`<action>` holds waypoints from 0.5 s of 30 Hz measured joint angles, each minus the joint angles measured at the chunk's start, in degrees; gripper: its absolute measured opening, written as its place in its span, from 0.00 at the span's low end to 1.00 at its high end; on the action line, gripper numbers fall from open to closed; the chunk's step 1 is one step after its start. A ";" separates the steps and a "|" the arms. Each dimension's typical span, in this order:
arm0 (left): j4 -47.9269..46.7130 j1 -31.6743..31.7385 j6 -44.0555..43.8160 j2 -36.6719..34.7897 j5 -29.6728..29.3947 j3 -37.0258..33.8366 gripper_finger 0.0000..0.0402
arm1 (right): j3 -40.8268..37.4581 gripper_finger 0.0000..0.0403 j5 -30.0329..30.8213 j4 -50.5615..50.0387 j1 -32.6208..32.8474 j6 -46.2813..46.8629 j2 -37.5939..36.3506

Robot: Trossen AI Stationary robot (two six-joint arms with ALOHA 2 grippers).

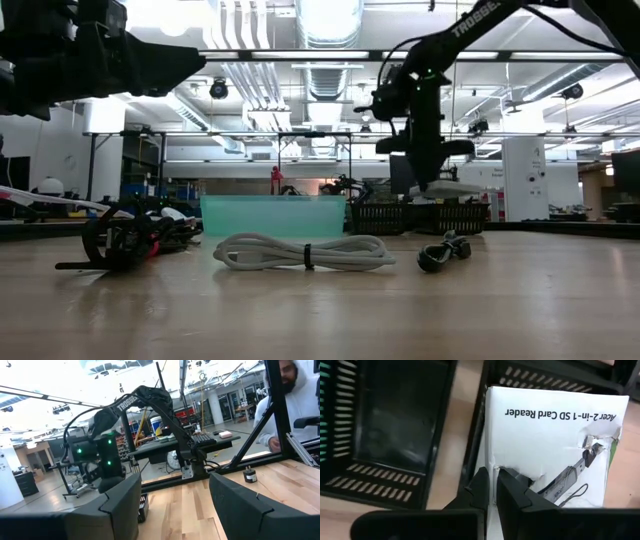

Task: Pick and place items into bin
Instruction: Put the card reader box into the right black bin

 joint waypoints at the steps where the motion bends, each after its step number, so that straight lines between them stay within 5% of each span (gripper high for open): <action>1: 0.00 -0.02 0.00 0.00 0.02 0.00 0.54 | -0.21 0.03 0.00 0.33 -0.10 0.02 0.35; 15: 0.01 0.00 0.00 0.00 -0.01 0.00 0.54 | -0.37 0.06 1.75 1.90 -0.67 0.39 2.28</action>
